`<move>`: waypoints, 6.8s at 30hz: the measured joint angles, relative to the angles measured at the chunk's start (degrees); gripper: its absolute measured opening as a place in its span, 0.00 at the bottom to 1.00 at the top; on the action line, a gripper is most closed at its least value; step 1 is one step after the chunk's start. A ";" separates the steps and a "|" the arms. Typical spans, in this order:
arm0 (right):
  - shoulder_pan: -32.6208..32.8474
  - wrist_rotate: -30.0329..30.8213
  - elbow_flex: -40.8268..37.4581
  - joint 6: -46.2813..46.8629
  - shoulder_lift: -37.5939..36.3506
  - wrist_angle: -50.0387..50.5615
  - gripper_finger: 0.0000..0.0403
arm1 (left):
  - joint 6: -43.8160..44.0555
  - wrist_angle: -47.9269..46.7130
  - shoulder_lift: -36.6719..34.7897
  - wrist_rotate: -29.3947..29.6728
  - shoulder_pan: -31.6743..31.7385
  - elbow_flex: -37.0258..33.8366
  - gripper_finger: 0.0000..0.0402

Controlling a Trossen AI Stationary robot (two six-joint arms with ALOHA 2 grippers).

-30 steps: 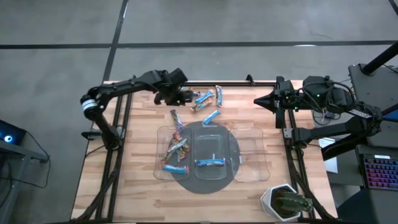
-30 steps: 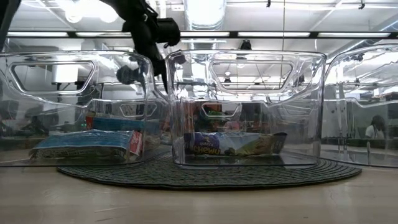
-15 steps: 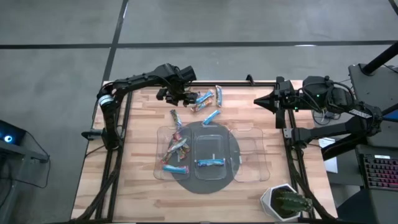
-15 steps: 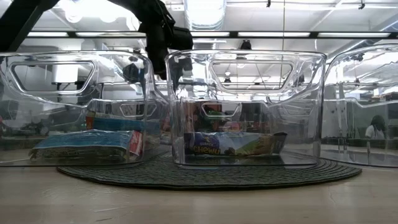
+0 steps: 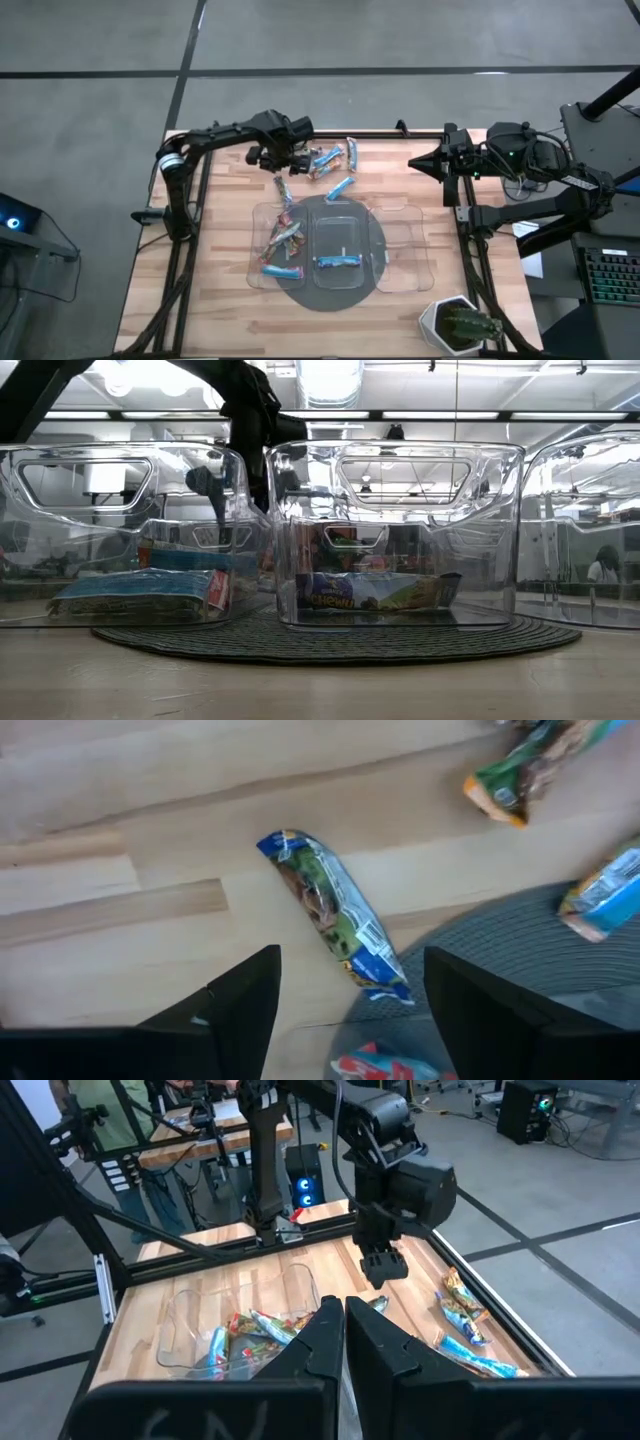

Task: Pick and place Granola Bars by type
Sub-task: Put the blue granola bar into the middle transparent bin

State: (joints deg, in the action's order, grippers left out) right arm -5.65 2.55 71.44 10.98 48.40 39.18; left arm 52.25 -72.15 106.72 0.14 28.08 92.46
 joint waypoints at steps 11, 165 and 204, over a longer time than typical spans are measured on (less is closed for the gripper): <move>0.00 0.02 0.00 -0.01 0.00 0.00 0.02 | 6.00 10.70 0.00 -0.24 -0.81 -10.77 0.57; -0.04 0.69 0.02 -0.30 0.11 -0.48 0.02 | -40.25 6.32 1.57 -9.74 -25.62 25.94 0.16; 0.00 2.01 0.02 -0.15 0.11 -0.48 0.02 | -48.18 28.00 1.70 -14.03 -26.76 5.69 0.31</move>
State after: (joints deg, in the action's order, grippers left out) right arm -5.65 4.56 71.46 10.83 48.51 38.70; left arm 4.07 -44.16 108.42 -13.89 1.32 98.15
